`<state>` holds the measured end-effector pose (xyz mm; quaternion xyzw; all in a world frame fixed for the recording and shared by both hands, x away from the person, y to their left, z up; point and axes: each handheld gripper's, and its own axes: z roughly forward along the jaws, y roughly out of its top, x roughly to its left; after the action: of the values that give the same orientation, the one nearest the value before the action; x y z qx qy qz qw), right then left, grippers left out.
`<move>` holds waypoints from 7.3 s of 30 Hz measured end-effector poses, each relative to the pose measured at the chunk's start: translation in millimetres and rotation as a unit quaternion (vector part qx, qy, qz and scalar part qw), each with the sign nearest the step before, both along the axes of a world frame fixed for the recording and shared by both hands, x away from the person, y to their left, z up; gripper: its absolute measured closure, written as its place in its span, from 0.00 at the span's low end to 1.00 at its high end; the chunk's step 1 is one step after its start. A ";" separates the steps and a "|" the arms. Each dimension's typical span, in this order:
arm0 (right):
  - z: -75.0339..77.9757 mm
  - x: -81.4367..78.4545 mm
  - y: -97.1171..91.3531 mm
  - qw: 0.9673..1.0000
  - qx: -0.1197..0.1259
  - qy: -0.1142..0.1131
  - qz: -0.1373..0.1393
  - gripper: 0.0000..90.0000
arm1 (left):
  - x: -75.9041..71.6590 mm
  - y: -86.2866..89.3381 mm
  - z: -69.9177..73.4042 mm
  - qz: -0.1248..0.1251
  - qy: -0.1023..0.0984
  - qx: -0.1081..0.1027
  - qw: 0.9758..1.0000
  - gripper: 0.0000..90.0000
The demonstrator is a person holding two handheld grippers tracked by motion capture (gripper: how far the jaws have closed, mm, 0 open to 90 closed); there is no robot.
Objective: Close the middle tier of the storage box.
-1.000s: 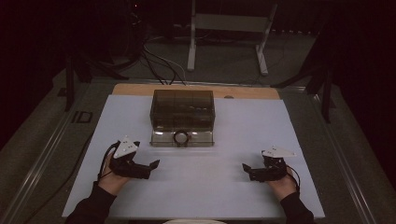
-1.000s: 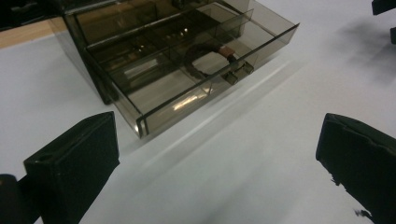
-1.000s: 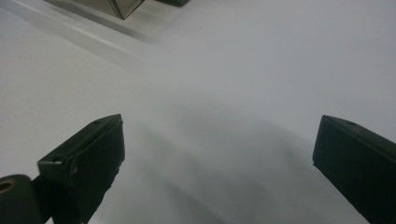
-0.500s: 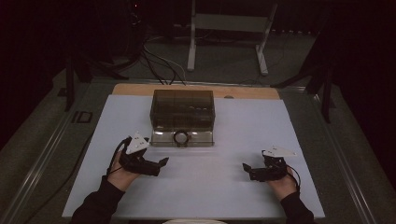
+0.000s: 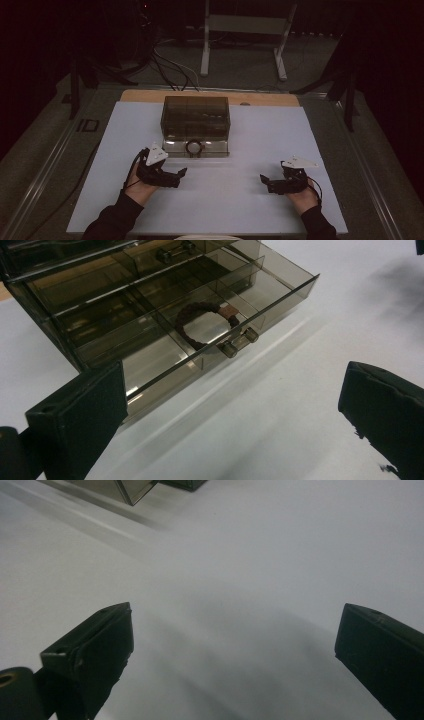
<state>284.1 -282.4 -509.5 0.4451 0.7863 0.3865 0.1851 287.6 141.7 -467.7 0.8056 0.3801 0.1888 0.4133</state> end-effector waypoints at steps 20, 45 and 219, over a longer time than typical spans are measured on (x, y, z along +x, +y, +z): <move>-0.2 -0.2 0.8 1.000 -0.002 0.000 0.004 0.03 | 3.3 -20.9 -19.0 0.027 0.003 0.002 1.000 0.01; -0.7 -0.4 1.7 1.000 -0.004 0.004 0.008 0.03 | 3.4 -26.4 -40.2 0.037 0.058 0.045 0.997 0.01; 2.3 -0.9 -0.4 1.000 -0.005 0.000 0.011 0.03 | 57.3 -37.3 -32.2 0.020 0.030 0.080 0.996 1.00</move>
<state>283.2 -282.9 -507.2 0.4355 0.7931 0.3844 0.1831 344.9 104.4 -499.9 0.8338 0.3918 0.2021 0.3322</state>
